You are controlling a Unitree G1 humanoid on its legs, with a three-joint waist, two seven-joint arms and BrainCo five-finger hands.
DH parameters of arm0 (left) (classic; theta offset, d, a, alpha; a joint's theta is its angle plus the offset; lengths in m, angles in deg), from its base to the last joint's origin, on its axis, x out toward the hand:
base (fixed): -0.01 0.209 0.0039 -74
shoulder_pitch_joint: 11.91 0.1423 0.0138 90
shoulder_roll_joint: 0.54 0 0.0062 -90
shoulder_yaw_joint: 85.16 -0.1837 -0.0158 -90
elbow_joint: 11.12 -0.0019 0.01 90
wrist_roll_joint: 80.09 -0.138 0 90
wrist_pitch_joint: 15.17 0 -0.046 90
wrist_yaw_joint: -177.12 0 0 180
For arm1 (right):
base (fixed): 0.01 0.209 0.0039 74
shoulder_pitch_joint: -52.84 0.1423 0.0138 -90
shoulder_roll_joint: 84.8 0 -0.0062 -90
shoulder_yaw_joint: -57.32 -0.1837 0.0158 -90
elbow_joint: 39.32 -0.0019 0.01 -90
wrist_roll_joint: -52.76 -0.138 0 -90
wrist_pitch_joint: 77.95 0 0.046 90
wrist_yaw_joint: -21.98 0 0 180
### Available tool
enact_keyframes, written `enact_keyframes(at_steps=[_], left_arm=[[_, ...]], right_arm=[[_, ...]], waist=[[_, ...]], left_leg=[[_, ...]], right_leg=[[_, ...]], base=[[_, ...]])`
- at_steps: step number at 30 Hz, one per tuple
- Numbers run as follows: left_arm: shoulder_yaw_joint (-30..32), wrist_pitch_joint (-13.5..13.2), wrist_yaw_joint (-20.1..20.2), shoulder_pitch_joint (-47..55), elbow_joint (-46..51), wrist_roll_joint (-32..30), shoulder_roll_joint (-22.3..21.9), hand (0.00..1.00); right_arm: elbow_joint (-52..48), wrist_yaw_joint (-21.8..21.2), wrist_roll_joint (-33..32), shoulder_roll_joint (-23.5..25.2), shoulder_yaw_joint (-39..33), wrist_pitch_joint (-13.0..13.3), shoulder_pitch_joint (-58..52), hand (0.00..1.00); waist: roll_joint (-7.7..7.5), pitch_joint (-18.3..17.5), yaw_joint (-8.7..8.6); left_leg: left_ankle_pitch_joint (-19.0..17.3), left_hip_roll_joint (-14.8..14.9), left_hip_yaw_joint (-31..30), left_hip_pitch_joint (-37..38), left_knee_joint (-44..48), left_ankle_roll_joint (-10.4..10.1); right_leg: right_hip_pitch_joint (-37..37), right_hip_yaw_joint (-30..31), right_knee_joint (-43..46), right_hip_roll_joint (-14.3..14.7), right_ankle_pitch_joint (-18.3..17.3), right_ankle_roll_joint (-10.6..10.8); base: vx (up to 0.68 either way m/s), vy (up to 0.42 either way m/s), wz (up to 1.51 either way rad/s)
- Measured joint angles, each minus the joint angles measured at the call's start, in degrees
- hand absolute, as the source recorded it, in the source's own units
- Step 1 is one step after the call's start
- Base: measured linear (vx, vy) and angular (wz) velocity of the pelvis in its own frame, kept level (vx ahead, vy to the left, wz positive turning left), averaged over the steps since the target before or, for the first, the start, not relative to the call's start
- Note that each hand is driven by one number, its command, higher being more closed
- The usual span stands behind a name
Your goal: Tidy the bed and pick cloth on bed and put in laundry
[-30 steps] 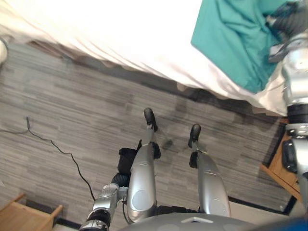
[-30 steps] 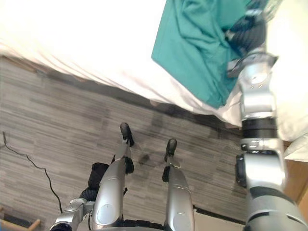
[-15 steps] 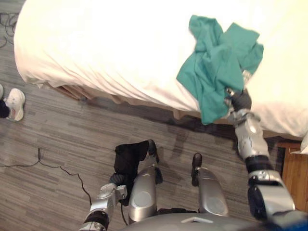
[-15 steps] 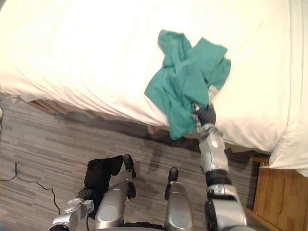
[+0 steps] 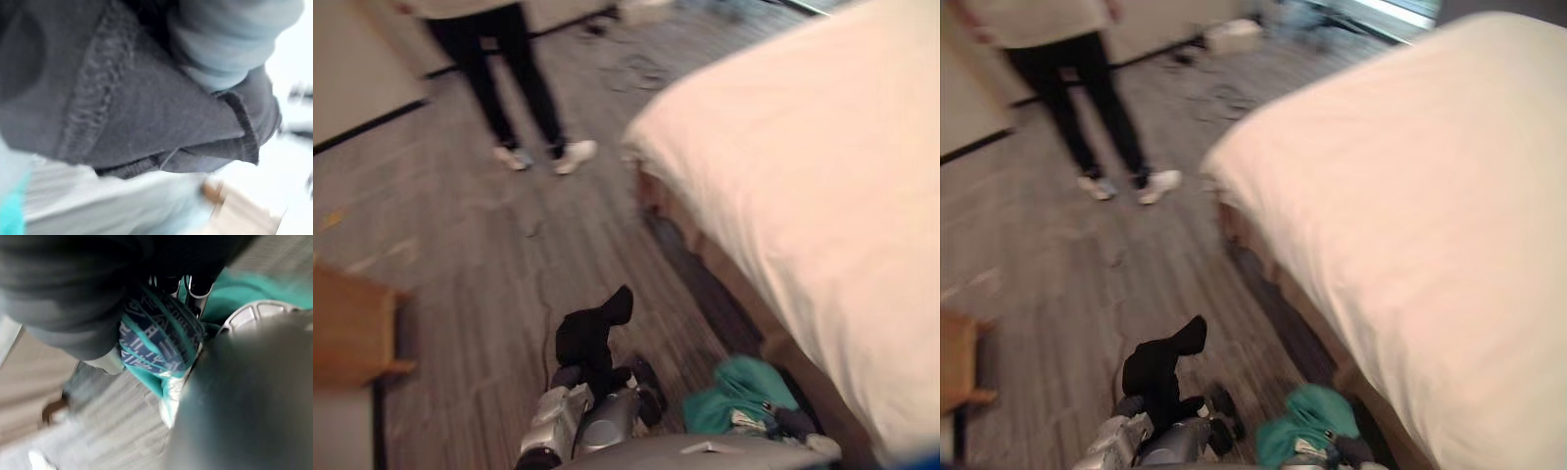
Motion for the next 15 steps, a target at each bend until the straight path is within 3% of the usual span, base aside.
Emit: enact_keyframes(at_steps=[1,2,3,5,6,7,10,12,13,14,15], left_arm=[[0.57,-0.15,0.42,0.33,-0.25,-0.27,0.45,1.00],[0.34,-0.11,1.67,0.76,-2.62,-0.90,1.48,1.00],[2.13,-0.26,3.05,0.93,-2.29,0.25,0.99,1.00],[1.95,-0.53,4.67,1.71,-2.59,-1.26,1.39,1.00],[1.82,-0.60,5.31,1.61,-2.91,-1.29,1.48,1.00],[0.20,-1.11,6.58,1.19,-4.77,-1.35,2.17,1.00],[-1.18,-0.77,8.20,0.99,-5.55,-2.43,3.41,1.00],[-2.01,0.06,9.10,0.11,-6.93,-3.12,4.05,1.00],[-2.45,0.64,9.87,-0.07,-7.09,-3.60,4.36,1.00],[-2.61,1.21,10.09,-0.09,-7.20,-4.01,4.38,1.00],[-4.12,1.72,10.21,-0.47,-7.18,-5.21,4.95,1.00]], right_arm=[[0.22,-0.09,-0.02,0.50,-0.06,0.00,1.00,1.00],[1.39,-0.08,-0.02,1.08,-0.68,-0.07,1.82,1.00],[2.21,-0.07,0.03,1.45,-2.02,-0.12,2.08,1.00],[2.67,0.06,0.01,1.50,-2.47,-0.38,1.83,1.00],[2.71,0.22,0.03,1.43,-2.65,-0.49,1.68,1.00],[2.73,0.35,0.00,2.38,-4.09,-0.99,1.24,1.00],[2.56,0.80,1.32,3.84,-7.26,-1.72,0.65,1.00],[2.44,1.54,3.77,3.78,-8.84,-1.82,0.25,1.00],[1.93,1.77,4.81,3.73,-9.63,-1.58,0.09,1.00],[1.75,1.83,5.14,3.56,-9.76,-1.32,-0.04,1.00],[0.94,1.72,5.17,3.54,-9.78,-1.01,-0.15,1.00]], waist=[[-0.80,0.29,0.00],[-1.91,0.41,0.39],[-2.78,0.44,1.58],[-2.95,0.27,0.94],[-2.73,0.23,0.64],[-1.68,-0.55,0.66],[-1.96,-0.58,0.68],[-2.00,-0.53,0.71],[-1.95,-0.51,0.18],[-1.76,-0.48,-0.42],[-1.32,-0.57,-0.78]], left_leg=[[0.29,-1.13,-1.29,-0.13,-0.59,-0.96],[-2.46,-1.61,-1.71,-0.43,0.33,-2.18],[-6.18,-1.13,1.25,-0.42,4.21,-1.50],[-10.10,-0.04,2.91,0.47,9.16,-1.07],[-10.01,-0.77,2.88,1.10,8.25,0.12],[-7.32,-3.12,1.27,4.51,1.26,0.21],[-4.31,-4.92,-2.17,8.30,-6.54,-0.16],[-3.81,-6.14,-4.93,10.59,-9.57,-0.29],[-4.28,-6.40,-7.03,11.22,-9.62,-0.42],[-4.47,-6.31,-9.07,11.76,-9.62,-0.44],[-4.43,-5.87,-11.27,11.84,-9.61,-0.49]], right_leg=[[-0.42,0.27,-2.99,-0.27,2.08,2.20],[1.25,-2.49,-3.76,-1.12,2.64,3.33],[2.53,-4.89,-3.86,-2.92,3.17,4.01],[4.94,-6.39,-3.38,-4.30,4.13,5.43],[5.37,-6.45,-3.40,-4.56,4.88,5.26],[5.35,-6.97,-3.25,-4.79,8.66,3.98],[5.42,-7.06,-3.36,-3.76,10.59,3.65],[5.69,-7.44,1.27,-4.75,12.14,3.51],[5.19,-7.28,6.60,-6.27,13.54,1.53],[3.89,-5.93,11.81,-7.29,14.06,-1.87],[0.69,0.47,15.20,-5.62,10.84,-1.91]], base=[[-0.13,0.186,1.36],[0.06,0.017,0.79],[0.11,0.017,0.62],[0.19,0.047,0.29],[0.27,0.160,0.42],[0.18,0.185,0.32],[0.11,0.095,0.43],[0.07,0.041,0.69],[0.03,0.046,0.87],[0.00,0.057,1.13],[-0.04,0.041,0.98]])
